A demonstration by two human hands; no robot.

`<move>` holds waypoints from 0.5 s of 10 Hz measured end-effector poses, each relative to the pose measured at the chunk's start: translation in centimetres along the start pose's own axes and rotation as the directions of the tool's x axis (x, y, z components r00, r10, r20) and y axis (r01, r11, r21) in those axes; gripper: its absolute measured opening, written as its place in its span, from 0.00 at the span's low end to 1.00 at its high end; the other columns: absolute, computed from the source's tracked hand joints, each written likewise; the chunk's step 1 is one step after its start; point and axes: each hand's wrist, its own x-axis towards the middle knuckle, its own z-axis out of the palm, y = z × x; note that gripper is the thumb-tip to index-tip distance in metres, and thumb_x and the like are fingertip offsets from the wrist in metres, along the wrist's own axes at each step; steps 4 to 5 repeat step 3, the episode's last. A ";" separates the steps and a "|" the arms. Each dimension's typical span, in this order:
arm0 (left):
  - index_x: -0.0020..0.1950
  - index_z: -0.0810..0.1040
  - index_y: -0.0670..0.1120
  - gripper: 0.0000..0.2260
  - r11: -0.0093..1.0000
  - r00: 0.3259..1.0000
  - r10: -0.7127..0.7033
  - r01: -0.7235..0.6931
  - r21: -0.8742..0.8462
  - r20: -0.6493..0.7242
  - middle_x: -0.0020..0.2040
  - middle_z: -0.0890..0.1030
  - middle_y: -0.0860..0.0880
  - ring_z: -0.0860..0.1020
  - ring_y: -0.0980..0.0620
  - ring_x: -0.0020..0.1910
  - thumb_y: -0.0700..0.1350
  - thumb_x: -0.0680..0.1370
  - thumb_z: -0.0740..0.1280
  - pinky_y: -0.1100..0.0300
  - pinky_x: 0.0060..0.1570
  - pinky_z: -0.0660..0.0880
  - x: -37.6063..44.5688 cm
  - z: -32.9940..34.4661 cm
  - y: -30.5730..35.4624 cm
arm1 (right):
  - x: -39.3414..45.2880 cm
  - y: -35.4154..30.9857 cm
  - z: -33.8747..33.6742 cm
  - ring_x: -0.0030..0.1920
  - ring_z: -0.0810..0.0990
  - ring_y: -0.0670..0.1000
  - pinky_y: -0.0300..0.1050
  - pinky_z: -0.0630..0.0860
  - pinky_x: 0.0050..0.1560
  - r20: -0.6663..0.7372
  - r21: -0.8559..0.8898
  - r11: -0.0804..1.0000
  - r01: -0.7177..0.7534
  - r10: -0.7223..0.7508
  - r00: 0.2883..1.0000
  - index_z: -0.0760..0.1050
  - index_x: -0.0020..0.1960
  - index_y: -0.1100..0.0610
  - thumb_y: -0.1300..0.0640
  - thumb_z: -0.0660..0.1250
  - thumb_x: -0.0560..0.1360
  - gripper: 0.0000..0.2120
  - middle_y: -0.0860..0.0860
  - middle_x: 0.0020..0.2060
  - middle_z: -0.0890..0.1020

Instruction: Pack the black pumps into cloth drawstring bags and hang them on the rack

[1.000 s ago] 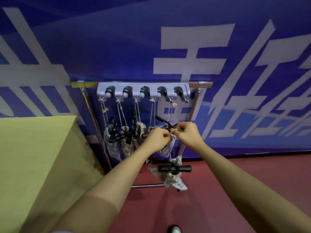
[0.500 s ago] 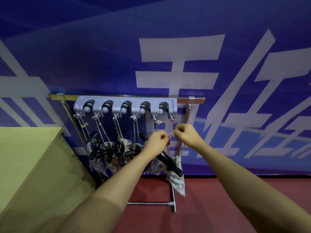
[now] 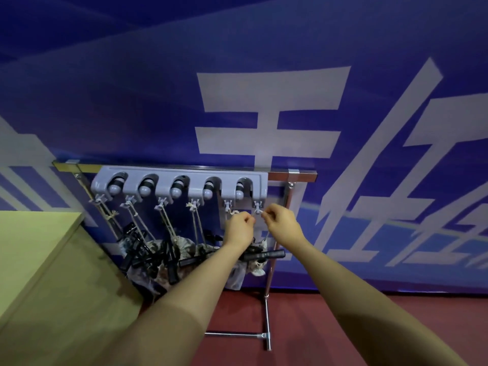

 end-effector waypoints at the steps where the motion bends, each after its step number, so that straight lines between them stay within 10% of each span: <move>1: 0.39 0.72 0.41 0.11 1.000 0.999 -0.019 0.019 0.006 0.030 0.37 0.73 0.42 0.70 0.47 0.37 0.40 0.80 0.58 0.58 0.37 0.65 -0.2 0.2 -0.2 | -0.3 0.0 0.3 0.31 0.69 0.46 0.44 0.66 0.34 0.001 0.005 1.000 -0.009 0.009 1.000 0.70 0.42 0.56 0.55 0.60 0.81 0.09 0.47 0.31 0.72; 5: 0.57 0.78 0.39 0.12 0.999 0.998 -0.040 0.041 -0.020 0.048 0.56 0.80 0.40 0.79 0.40 0.54 0.38 0.79 0.57 0.50 0.56 0.77 -0.1 -0.5 -0.1 | -0.8 -0.1 -0.1 0.41 0.77 0.56 0.52 0.74 0.40 -0.030 -0.022 0.999 -0.036 0.035 0.999 0.75 0.48 0.60 0.57 0.59 0.80 0.09 0.53 0.39 0.79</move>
